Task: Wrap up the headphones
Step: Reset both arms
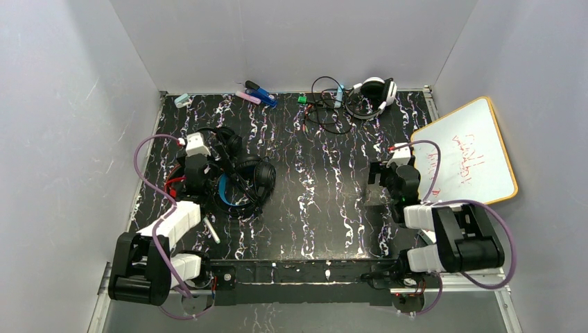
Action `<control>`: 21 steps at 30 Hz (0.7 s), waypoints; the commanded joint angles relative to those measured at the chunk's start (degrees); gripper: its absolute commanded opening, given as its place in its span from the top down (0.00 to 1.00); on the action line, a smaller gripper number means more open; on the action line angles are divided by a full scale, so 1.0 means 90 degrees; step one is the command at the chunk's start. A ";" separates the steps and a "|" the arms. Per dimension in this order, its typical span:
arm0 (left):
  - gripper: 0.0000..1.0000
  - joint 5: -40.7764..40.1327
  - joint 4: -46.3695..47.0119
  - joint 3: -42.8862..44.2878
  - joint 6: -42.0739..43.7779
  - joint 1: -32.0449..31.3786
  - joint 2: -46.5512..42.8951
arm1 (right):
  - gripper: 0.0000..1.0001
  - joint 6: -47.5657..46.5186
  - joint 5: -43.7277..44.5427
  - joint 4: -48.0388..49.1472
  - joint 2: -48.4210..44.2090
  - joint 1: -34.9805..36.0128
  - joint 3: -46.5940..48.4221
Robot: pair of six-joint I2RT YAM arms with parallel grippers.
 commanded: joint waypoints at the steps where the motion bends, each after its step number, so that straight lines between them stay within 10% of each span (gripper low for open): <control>1: 0.02 -0.0568 0.0342 -0.0133 0.0575 -0.0013 -0.0197 | 0.01 -0.0063 0.0008 0.1336 0.0620 -0.0278 0.0039; 5: 0.02 -0.0818 0.0878 -0.0426 0.0923 0.0037 -0.0096 | 0.02 0.0217 0.0129 0.3454 0.1816 -0.0577 -0.0499; 21: 0.02 0.0469 0.4702 -0.1183 0.1485 0.0553 0.3255 | 0.01 0.0541 0.0353 0.2248 0.1740 -0.0700 0.0003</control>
